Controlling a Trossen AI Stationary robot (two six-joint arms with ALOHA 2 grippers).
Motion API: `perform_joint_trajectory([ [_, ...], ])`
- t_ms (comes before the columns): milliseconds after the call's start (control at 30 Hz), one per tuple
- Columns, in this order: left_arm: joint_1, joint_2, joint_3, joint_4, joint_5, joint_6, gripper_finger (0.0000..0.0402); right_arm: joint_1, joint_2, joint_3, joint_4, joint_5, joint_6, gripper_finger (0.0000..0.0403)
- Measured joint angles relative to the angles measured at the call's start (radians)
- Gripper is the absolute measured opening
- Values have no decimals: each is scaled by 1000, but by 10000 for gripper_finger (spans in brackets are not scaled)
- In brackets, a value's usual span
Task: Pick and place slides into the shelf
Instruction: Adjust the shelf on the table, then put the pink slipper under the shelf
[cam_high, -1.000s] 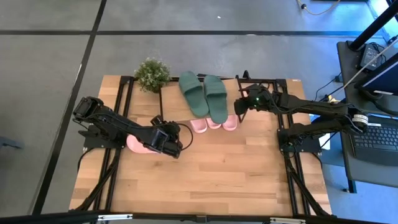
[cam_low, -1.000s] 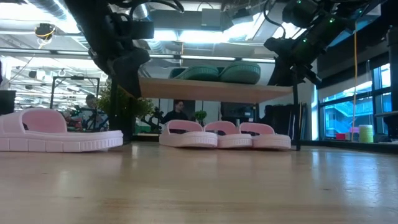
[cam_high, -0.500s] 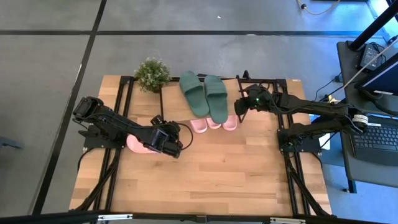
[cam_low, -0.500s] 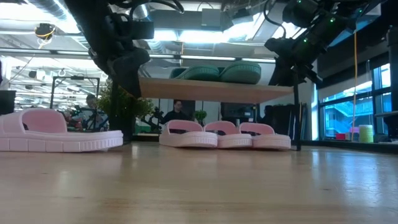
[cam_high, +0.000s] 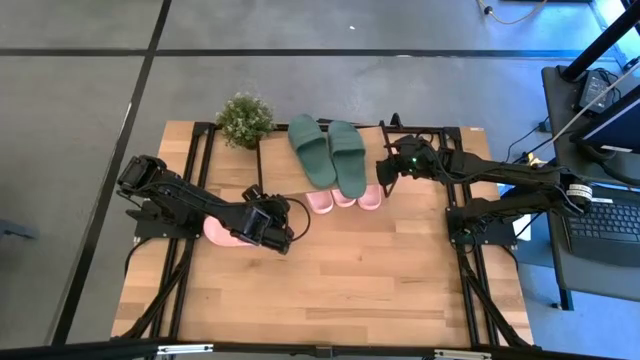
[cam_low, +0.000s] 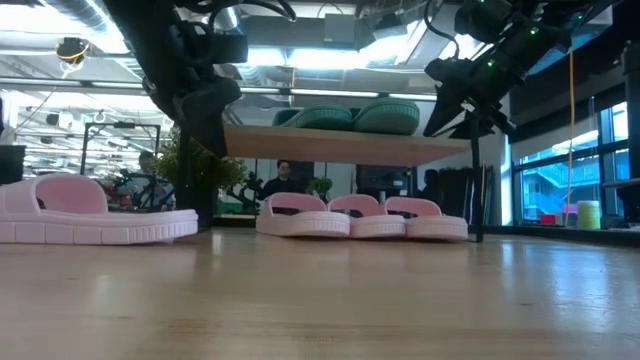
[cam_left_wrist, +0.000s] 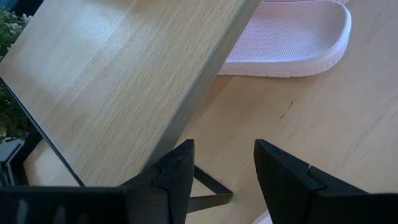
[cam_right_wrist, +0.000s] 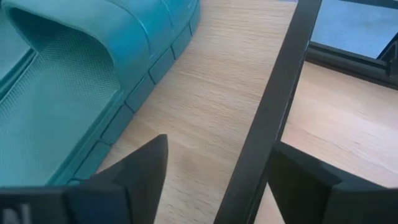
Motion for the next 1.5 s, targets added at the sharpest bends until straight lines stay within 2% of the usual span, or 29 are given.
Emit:
perform_joint_trajectory([
  [200, 0, 0, 0, 0, 0, 0, 159, 0, 0, 0, 1, 1, -27, 278],
  [433, 0, 0, 0, 0, 1, 0, 159, -1, -21, 0, 6, 3, -54, 282],
  [900, -5, 0, 0, -3, 3, 0, 159, -24, -198, 2, -15, 79, -163, 282],
  [1067, -56, 0, 24, 4, 93, -1, 159, -10, -274, 2, -35, 72, -311, 282],
  [1233, -156, -1, 100, -13, 132, -2, 159, 24, -318, 2, -94, 68, -364, 282],
  [1300, -197, -1, 149, -87, 153, -47, 159, 33, -321, 2, -123, 69, -363, 282],
  [1500, -261, -1, 234, -270, 179, -310, 159, 46, -305, 2, -160, 68, -364, 282],
])
